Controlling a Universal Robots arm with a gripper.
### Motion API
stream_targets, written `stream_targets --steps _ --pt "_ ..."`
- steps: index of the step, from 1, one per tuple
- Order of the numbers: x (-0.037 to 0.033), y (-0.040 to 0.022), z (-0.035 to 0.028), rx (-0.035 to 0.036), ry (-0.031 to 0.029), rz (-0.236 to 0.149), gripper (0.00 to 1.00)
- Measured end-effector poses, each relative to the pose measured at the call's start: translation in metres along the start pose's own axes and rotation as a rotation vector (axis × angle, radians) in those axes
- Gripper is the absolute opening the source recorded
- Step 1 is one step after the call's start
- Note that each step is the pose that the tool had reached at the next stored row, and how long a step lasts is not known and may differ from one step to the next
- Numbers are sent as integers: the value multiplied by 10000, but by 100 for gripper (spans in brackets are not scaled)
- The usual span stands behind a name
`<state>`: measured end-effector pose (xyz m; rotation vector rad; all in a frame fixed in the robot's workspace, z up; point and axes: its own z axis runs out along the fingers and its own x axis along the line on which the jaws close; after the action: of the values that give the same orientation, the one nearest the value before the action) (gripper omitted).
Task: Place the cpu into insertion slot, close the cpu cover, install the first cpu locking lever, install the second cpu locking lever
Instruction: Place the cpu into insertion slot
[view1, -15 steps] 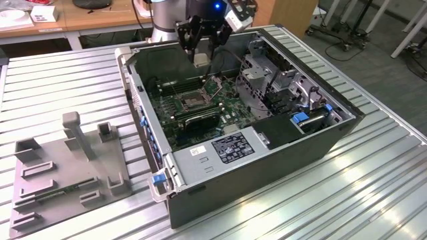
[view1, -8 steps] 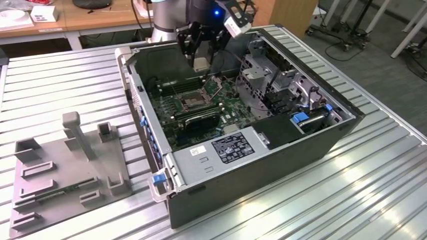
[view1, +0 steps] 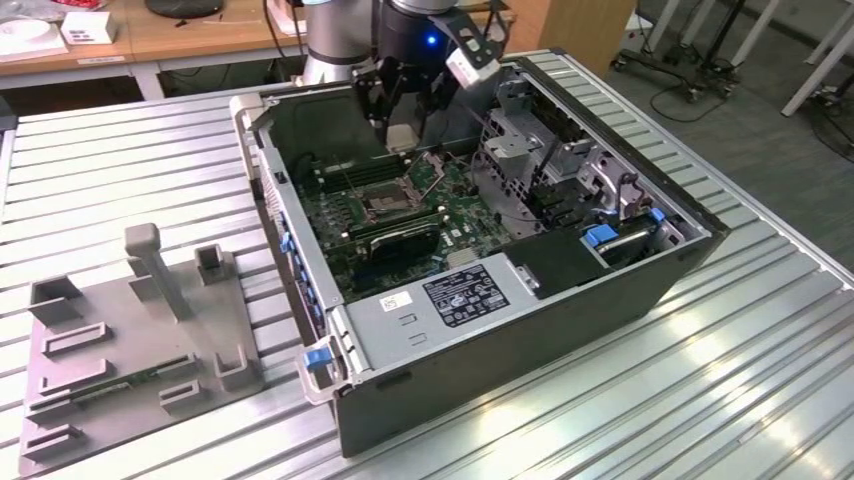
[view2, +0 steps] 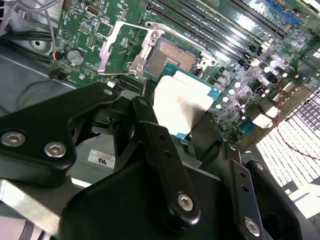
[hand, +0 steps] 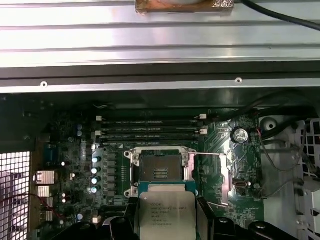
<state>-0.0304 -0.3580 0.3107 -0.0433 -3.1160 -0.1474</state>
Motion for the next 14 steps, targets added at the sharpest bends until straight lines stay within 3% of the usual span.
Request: stream_targets --steps 5,14 --pt "-1 -7 75 4 40 7 54" --pt "-1 -7 78 3 41 7 54"
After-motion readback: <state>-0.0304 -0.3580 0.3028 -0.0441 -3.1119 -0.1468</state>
